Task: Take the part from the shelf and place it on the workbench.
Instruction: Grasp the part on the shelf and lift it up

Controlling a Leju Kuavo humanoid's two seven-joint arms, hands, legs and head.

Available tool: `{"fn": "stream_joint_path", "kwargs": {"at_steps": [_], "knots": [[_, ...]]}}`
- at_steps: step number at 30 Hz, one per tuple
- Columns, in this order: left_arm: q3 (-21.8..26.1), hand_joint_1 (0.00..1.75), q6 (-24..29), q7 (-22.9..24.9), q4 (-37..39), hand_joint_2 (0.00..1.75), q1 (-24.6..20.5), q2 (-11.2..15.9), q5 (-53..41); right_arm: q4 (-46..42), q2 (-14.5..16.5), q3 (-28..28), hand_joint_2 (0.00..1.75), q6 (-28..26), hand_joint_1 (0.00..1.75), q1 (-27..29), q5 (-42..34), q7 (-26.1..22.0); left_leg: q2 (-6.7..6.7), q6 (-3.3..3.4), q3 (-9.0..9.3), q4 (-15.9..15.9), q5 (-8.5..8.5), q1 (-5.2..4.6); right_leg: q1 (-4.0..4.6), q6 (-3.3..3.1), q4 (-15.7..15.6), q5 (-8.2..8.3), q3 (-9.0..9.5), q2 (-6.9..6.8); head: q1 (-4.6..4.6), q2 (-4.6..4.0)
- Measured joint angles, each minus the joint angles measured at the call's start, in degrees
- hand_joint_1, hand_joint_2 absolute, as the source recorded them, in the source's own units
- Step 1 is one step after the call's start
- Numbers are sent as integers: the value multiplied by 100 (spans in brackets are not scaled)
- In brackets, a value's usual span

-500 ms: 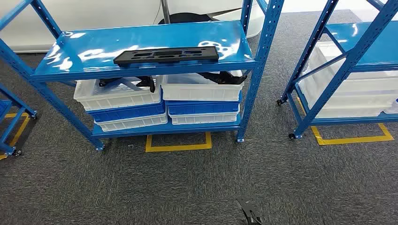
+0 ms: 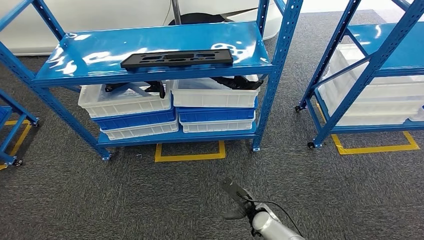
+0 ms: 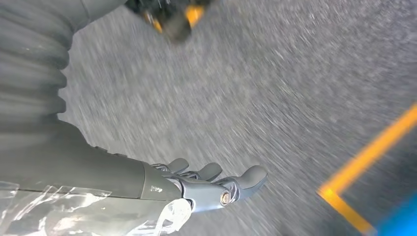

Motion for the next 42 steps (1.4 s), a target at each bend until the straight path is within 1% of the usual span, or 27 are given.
{"fn": "stream_joint_path", "kwargs": {"at_steps": [12,21,25,33,36,42], "knots": [[-815,0,256,132,140,175,-202,0,532,-990,52,387,175,-371,0,-686,2128,296,-1,-3,0,1,3,0,0,0,1,1,-2,0,0,0],[-1321,0,387,198,236,175,-348,0,793,-1861,50,544,175,-551,0,-1044,3762,632,0,-4,-1,2,3,0,0,0,1,1,-5,1,-1,0],[-1493,0,431,221,272,0,-391,0,882,-2268,50,601,175,-579,0,-1160,4502,798,0,-4,-3,1,3,0,0,0,2,1,-7,1,0,0],[-1707,0,423,284,319,0,-419,0,1180,-3001,48,760,175,-586,0,-1320,5961,1098,0,-4,-4,2,3,0,1,0,2,1,-8,2,-1,0],[-1733,0,406,288,330,0,-419,0,1249,-3184,42,814,175,-585,0,-1329,6146,1138,0,-4,-4,1,3,0,1,0,2,1,-9,2,0,0],[-1740,0,405,308,356,0,-420,0,1259,-3423,31,903,175,-534,0,-1334,6212,1127,0,-4,-6,1,3,0,1,0,2,1,-9,2,-1,0]]}}
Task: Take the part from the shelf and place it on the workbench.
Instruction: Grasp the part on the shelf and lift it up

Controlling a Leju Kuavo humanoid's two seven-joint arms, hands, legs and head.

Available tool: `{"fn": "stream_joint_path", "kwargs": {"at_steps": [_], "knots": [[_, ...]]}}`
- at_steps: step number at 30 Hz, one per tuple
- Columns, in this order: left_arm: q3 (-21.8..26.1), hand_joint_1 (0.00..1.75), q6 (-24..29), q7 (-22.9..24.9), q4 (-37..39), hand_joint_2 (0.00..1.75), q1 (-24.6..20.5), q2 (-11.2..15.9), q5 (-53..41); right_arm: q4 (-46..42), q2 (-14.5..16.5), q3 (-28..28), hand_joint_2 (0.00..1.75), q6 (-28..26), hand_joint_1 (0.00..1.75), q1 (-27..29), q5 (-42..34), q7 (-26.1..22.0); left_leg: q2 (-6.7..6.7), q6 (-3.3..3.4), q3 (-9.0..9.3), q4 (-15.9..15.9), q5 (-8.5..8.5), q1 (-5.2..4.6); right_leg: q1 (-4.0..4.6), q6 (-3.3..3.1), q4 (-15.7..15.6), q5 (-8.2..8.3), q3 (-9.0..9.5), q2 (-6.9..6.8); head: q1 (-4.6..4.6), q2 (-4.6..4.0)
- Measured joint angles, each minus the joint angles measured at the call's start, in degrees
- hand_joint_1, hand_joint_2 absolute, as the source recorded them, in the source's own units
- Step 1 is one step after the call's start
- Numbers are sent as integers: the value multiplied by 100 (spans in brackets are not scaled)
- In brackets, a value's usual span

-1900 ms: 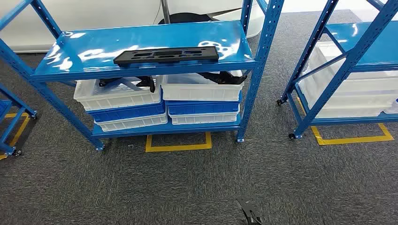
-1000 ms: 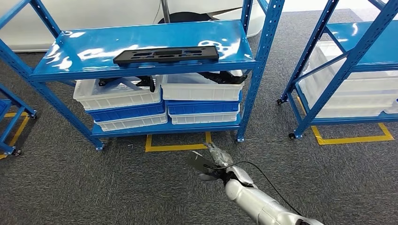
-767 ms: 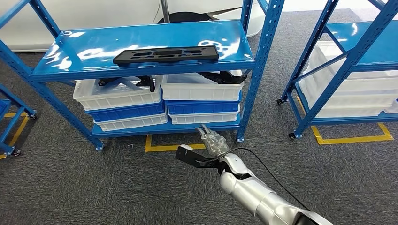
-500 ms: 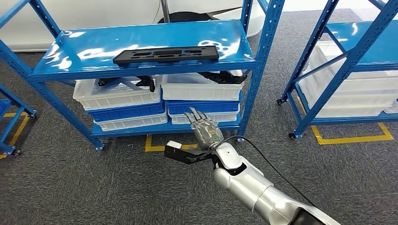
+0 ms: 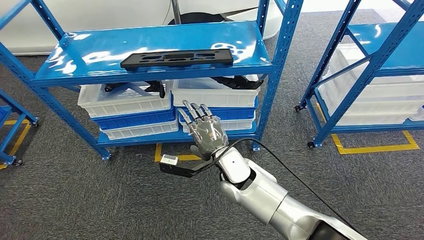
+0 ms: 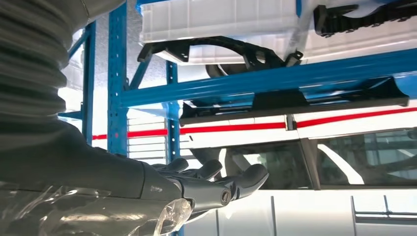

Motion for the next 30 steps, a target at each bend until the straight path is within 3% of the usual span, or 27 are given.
{"fn": "stream_joint_path", "kwargs": {"at_steps": [10,30], "knots": [[-25,0,0,78,22,0,-7,0,2,-40,-4,113,175,339,0,-36,-256,-9,0,0,-1,0,0,0,0,0,0,0,-1,0,0,0],[-137,0,-70,90,94,0,-25,5,-112,107,-7,239,175,329,0,-109,-527,-75,-1,16,-34,43,-9,-15,-18,24,-2,15,-17,0,0,0]]}}
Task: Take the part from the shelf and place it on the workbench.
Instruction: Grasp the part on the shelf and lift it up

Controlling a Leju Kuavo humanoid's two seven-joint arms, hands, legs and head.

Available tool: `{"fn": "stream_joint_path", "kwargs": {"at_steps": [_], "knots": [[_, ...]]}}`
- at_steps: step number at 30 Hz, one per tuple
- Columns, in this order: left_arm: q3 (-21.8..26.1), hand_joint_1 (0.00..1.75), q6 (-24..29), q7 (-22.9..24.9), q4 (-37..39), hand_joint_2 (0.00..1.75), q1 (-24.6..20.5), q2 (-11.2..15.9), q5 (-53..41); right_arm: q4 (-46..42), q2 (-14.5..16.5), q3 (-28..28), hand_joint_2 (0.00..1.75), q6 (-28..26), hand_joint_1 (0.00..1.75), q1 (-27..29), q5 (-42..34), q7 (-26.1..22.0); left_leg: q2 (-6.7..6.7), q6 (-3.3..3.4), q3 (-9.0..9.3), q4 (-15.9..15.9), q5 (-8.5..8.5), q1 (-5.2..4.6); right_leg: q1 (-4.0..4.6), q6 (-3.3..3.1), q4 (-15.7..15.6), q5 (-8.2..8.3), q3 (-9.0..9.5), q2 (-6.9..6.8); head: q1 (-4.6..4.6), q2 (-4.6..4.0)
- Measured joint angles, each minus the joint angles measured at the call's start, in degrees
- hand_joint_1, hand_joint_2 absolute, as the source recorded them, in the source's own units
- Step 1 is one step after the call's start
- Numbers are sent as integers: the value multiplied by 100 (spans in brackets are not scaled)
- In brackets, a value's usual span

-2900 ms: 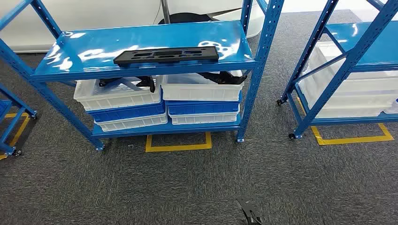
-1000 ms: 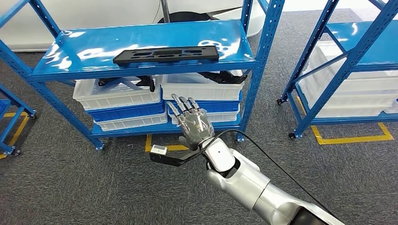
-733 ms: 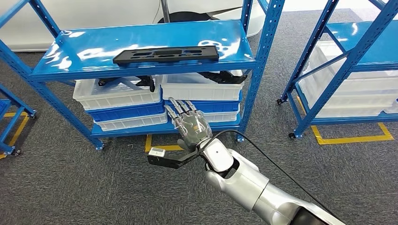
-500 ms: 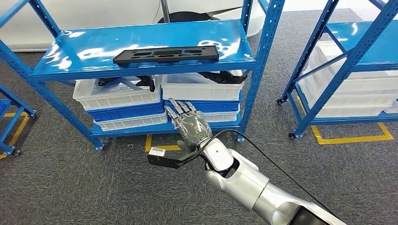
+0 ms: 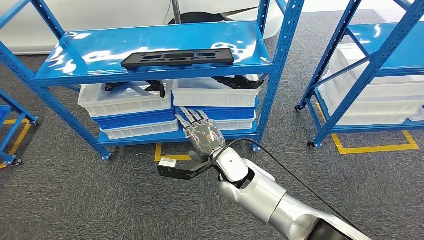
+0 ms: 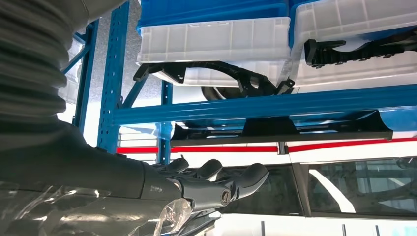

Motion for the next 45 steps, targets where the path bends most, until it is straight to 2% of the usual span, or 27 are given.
{"fn": "stream_joint_path", "kwargs": {"at_steps": [3,5,7,9,10,11,12,14,15,16,20,22,24,25,26,27,29,31,33,36,37,39,40,41,42,44,45], "knots": [[-1,0,0,0,7,0,-12,2,-8,1,1,1,175,-15,0,-20,23,10,3,33,1,-26,12,5,5,29,-19,9,3,4,0,0],[-1,0,0,0,7,0,-29,0,-11,0,-2,0,175,-27,0,-56,46,21,14,69,54,-114,57,56,23,72,73,-54,-29,-17,4,0],[-1,0,0,0,8,0,-44,0,-15,-1,-9,0,175,-32,0,-88,54,26,29,88,103,-175,88,119,13,133,584,-303,-281,-53,10,-1],[-1,0,0,0,9,0,-49,1,-19,1,-21,2,175,-31,0,-92,54,27,34,74,112,-178,77,162,-35,200,1344,-565,-714,-70,13,-1],[-1,0,0,0,9,0,-48,1,-19,1,-27,3,175,-28,0,-86,54,28,35,53,122,-176,62,186,-65,232,1559,-577,-866,-76,14,-1],[-1,0,0,0,9,0,-47,1,-19,2,-33,3,175,-26,0,-83,54,31,33,24,141,-173,41,213,-94,263,1544,-468,-906,-86,14,0],[-1,0,0,0,9,0,-46,1,-19,1,-37,4,175,-23,0,-84,55,33,31,-14,175,-169,9,245,-124,293,1278,-249,-815,-105,14,0],[-1,0,0,0,13,0,-50,5,-16,1,-40,4,175,-21,0,-94,56,36,27,-113,247,-151,-75,285,-160,357,465,183,-460,-169,15,-1],[-1,0,0,0,18,0,-56,9,-14,1,-40,5,175,-21,0,-102,56,36,27,-163,264,-139,-112,288,-161,356,168,286,-323,-194,15,0],[-1,0,1,0,22,0,-63,13,-12,2,-39,8,175,-20,0,-106,56,34,29,-202,270,-133,-138,283,-149,335,26,294,-262,-206,14,0],[-1,0,2,0,27,0,-77,16,-10,0,-29,13,175,-22,0,-120,54,15,51,-283,250,-43,-250,305,-127,141,16,190,-248,-156,2,1],[-1,0,3,0,27,0,-89,16,-10,-1,-21,14,175,-27,0,-142,54,4,40,-308,-38,529,-493,313,-127,72,11,157,-210,-141,-9,0],[-1,0,4,0,27,0,-86,16,-9,0,-20,20,175,-28,0,-146,54,-4,33,-313,-571,1418,-758,297,-91,30,11,122,-183,-124,-25,0],[-1,0,4,1,28,0,-76,17,-8,1,-20,24,175,-28,0,-141,54,-5,31,-295,-797,1718,-785,282,-60,13,12,103,-162,-112,-29,0],[-2,0,4,1,29,0,-66,17,-7,1,-20,28,175,-28,0,-136,54,-8,29,-257,-925,1793,-690,260,-29,1,12,80,-131,-95,-33,0],[-2,0,5,2,31,0,-62,18,-7,2,-20,31,175,-28,0,-135,54,-10,26,-201,-948,1640,-483,227,2,-5,12,55,-91,-78,-33,0],[-6,0,8,2,40,0,-70,20,-9,2,-17,34,175,-28,0,-142,54,-16,7,-39,-772,904,73,127,38,-11,5,-4,-3,-60,-33,0],[-28,0,14,1,61,0,-85,22,-16,2,-9,50,175,-28,0,-166,54,-21,-21,86,-584,329,353,41,63,12,3,-49,38,-48,-31,0],[-58,0,17,4,73,0,-90,24,-24,2,3,73,175,-28,0,-185,54,-26,-33,119,-522,176,331,10,69,55,-5,-67,31,-40,-29,0],[-83,0,19,8,74,0,-88,28,-26,-2,21,95,175,-30,0,-195,56,-32,-36,140,-444,83,324,62,64,150,193,-207,-46,-66,-26,0],[-89,0,19,7,74,0,-93,30,-26,-3,24,100,175,-30,0,-199,56,-32,-37,156,-408,59,319,79,57,184,461,-340,-171,-76,-24,0],[-97,0,20,7,75,0,-99,34,-26,-1,23,115,175,-27,0,-195,55,-32,-37,187,-368,54,289,78,35,228,1228,-634,-587,-85,-21,0],[-101,0,20,7,75,0,-97,34,-26,0,22,124,175,-24,0,-184,55,-33,-37,193,-350,55,273,77,29,237,1527,-699,-780,-86,-21,0],[-104,0,20,7,75,0,-92,34,-26,1,21,133,175,-22,0,-175,54,-36,-38,195,-327,55,253,73,28,237,1638,-651,-889,-88,-20,0],[-105,0,20,7,75,0,-88,34,-26,2,20,139,175,-20,0,-171,54,-39,-39,193,-295,56,230,67,31,224,1524,-496,-884,-90,-20,0],[-107,0,20,7,75,0,-86,31,-26,2,22,144,175,-19,0,-177,55,-53,-40,186,-211,55,174,47,54,146,757,-12,-580,-104,-20,-1],[-108,0,20,7,75,0,-91,27,-25,2,27,147,175,-16,0,-187,56,-62,-40,174,-179,57,144,29,73,95,369,154,-401,-118,-22,-1]]}}
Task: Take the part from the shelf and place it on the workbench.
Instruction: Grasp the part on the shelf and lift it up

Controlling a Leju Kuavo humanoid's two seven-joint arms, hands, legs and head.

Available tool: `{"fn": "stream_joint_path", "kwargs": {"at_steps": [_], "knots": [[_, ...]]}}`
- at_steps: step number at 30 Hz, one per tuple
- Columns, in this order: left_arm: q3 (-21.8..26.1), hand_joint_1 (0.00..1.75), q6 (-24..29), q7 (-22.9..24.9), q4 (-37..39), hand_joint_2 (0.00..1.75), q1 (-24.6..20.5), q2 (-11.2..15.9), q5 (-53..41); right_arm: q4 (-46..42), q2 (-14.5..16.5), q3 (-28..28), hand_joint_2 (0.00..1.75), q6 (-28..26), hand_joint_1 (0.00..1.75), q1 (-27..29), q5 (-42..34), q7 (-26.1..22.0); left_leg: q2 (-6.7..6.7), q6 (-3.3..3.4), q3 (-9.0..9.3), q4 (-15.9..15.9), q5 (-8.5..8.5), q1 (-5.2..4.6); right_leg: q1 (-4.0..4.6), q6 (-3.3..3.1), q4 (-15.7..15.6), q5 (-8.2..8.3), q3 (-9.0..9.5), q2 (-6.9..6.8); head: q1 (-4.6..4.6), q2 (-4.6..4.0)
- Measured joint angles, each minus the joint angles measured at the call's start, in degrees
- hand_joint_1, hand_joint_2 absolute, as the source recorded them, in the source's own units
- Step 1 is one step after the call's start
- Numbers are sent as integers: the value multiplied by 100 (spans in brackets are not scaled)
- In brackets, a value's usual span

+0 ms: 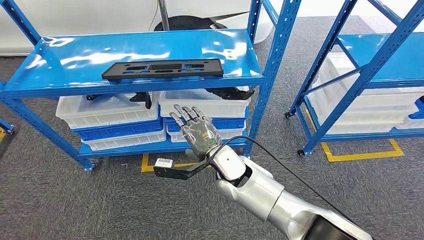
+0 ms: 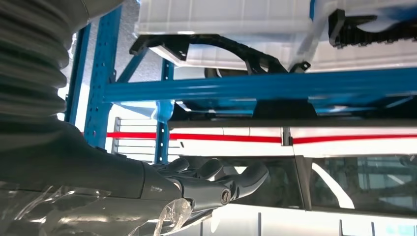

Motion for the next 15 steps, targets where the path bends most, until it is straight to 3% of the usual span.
{"fn": "stream_joint_path", "kwargs": {"at_steps": [2,6,8,10,11,12,15], "knots": [[-3,0,0,0,0,0,-10,-10,0,0,16,14,175,22,0,-16,8,-27,8,-43,23,-1,-42,-10,40,-82,-401,107,187,-21,-4,1],[-4,0,1,0,0,0,-34,-20,-2,-7,74,37,175,84,0,-25,51,-79,20,-177,-23,117,-163,0,-20,-151,-545,112,285,-16,-6,0],[-5,0,2,0,0,0,-40,-20,-3,-9,123,51,175,105,0,-30,56,-99,9,-292,-330,715,-432,60,-70,-169,-588,103,338,-17,-10,0],[-5,0,2,0,0,0,-35,-20,-2,-8,153,85,175,132,0,-21,56,-111,10,-402,-788,1499,-681,149,-105,-162,-585,69,364,-13,-13,1],[-5,0,2,0,0,0,-29,-20,-2,-8,157,107,175,145,0,-12,56,-118,11,-450,-928,1680,-671,191,-123,-144,-583,45,385,-9,-12,1],[-5,0,2,0,0,0,-23,-20,-1,-7,162,126,175,154,0,-6,55,-124,12,-496,-949,1619,-541,231,-146,-118,-580,18,416,-1,-13,1],[-4,0,2,-1,0,0,-19,-19,-1,-7,204,151,175,177,0,-6,54,-149,6,-610,-481,431,154,320,-203,6,-551,-96,532,26,-18,0]]}}
